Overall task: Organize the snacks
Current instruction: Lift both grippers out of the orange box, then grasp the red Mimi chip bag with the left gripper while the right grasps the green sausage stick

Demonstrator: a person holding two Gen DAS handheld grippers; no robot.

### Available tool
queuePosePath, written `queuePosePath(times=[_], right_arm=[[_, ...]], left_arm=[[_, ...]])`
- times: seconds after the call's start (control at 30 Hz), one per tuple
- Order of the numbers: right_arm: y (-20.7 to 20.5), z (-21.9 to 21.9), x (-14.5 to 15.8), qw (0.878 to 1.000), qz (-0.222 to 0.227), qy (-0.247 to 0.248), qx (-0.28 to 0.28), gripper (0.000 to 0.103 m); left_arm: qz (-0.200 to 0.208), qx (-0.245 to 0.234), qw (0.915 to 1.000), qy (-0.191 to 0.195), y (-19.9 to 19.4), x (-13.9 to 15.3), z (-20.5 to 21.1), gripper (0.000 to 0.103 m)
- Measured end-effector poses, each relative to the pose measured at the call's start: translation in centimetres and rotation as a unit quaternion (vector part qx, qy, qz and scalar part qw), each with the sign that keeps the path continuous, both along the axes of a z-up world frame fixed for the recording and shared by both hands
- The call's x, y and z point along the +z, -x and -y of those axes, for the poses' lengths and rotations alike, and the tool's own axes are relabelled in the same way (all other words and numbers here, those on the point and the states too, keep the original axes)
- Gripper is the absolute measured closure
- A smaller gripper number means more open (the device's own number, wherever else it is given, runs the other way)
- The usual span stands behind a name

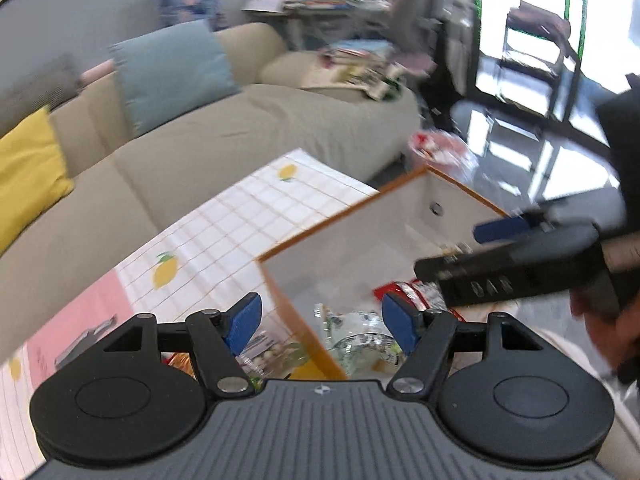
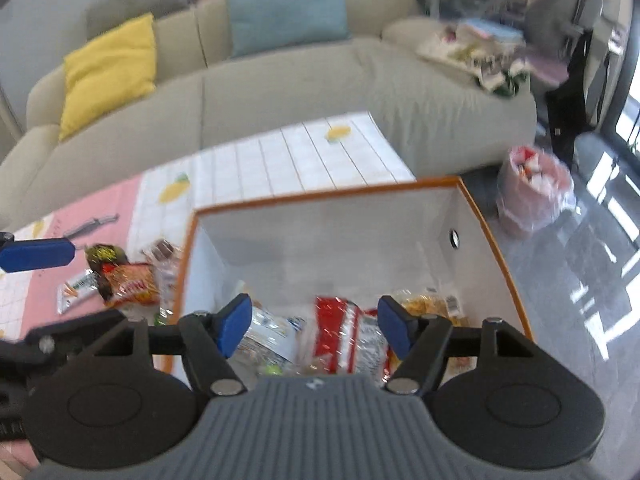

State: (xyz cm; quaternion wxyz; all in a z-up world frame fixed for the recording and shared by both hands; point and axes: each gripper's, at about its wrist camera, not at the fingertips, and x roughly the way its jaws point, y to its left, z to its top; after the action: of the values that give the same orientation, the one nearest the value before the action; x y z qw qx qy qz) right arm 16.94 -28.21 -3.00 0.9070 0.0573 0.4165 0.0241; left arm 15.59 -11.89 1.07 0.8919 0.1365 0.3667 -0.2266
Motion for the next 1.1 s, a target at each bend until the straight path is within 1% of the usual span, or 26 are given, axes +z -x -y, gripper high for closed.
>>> queuePosePath(times=[0.1,0.23,0.3,0.5,0.63,0.7,0.87,0.9,1.1], right_arm=[[1.6,-1.9,0.5,0.999,0.033,-0.005,0.006,0.030],[3.3,-4.3,0.3,0.998,0.055,-0.014,0.004,0.030],[4.1,-5.5,0.1,0.998,0.067,-0.017,0.001,0.027],[5.3,-8.8,-1.2,0.997,0.071,0.008,0.010,0.026],[5.6,-11.5,-2.1,0.997,0.063,0.025,0.029,0.027],[5.8,-12.7,-2.7,0.996,0.066,0.038,0.044,0.028],[6.0,-15.3,-3.4,0.991,0.071,0.070,0.089,0.029],[6.0,-15.7,-3.6,0.990,0.072,0.075,0.098,0.031],[4.7,-17.2,-4.1,0.980,0.081,0.112,0.144,0.031]], left_arm=[[0.002,0.043,0.9989,0.019,0.2,0.1,-2.0,0.022],[0.000,0.090,0.9950,0.045,0.6,-0.1,-5.0,0.022],[-0.001,0.112,0.9923,0.052,0.9,-0.4,-6.6,0.022],[-0.019,0.184,0.9794,0.082,2.1,-2.1,-11.1,0.023],[-0.037,0.215,0.9722,0.086,3.1,-3.7,-13.3,0.024],[-0.046,0.224,0.9702,0.081,3.3,-4.5,-14.1,0.026],[-0.056,0.225,0.9695,0.080,3.9,-5.7,-15.6,0.026],[-0.057,0.221,0.9702,0.081,3.8,-5.8,-15.8,0.026],[-0.056,0.184,0.9785,0.075,3.0,-6.4,-16.1,0.026]])
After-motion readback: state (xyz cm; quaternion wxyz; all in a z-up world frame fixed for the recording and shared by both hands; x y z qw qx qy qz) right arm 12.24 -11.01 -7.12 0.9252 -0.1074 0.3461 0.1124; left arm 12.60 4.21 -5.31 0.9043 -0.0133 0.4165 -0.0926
